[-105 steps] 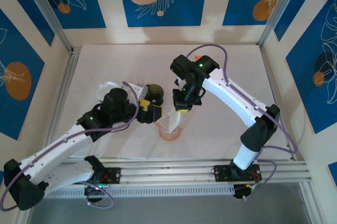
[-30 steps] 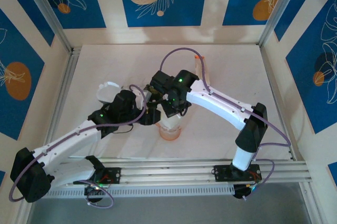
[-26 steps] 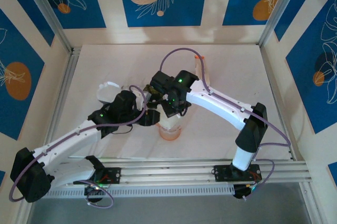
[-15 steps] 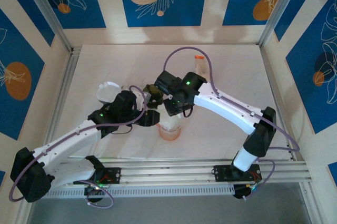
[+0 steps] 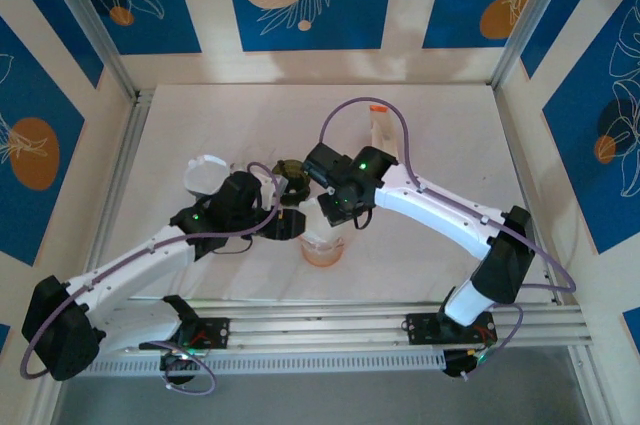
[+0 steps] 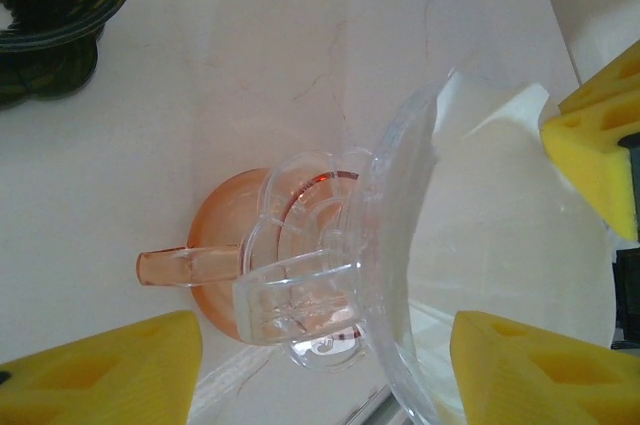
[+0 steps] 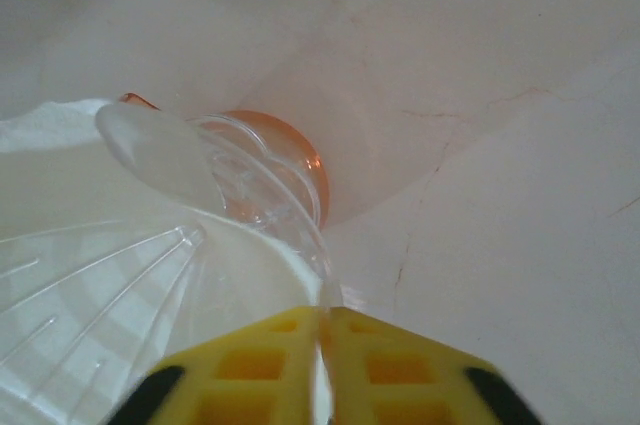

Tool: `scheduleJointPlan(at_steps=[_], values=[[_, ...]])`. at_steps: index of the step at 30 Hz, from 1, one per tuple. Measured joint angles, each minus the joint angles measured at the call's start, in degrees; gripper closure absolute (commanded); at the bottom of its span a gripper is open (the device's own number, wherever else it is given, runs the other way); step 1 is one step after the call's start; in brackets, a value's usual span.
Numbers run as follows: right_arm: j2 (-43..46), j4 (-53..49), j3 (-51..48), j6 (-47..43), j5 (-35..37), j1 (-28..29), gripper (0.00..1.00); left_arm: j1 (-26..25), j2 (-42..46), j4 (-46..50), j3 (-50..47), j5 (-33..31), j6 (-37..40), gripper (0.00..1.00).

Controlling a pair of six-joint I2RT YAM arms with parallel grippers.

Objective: Place the coffee filter in the dripper

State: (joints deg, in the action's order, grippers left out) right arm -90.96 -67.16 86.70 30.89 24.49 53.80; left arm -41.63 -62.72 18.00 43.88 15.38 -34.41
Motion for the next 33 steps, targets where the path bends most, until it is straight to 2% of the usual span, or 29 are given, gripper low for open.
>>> scheduleJointPlan(at_steps=[1,3,8,20,33], values=[[0.0,0.04,-0.02,0.09,0.17,0.09,0.57,0.0,-0.04,0.0,0.0,0.0,-0.02,0.32],[0.07,0.24,-0.09,0.04,0.66,0.09,0.48,0.0,-0.04,0.0,0.0,0.0,-0.04,0.31],[1.27,1.44,-0.37,-0.26,1.16,0.07,0.4,0.0,-0.04,-0.07,0.0,0.0,-0.2,0.32],[-1.29,5.42,-4.24,-0.35,-4.85,-1.18,0.38,0.0,-0.02,-0.42,0.0,0.0,-0.68,0.31],[-4.74,6.27,-5.92,-0.63,-4.35,-1.33,0.39,0.0,0.74,-0.79,0.0,-0.02,-1.73,0.31]])
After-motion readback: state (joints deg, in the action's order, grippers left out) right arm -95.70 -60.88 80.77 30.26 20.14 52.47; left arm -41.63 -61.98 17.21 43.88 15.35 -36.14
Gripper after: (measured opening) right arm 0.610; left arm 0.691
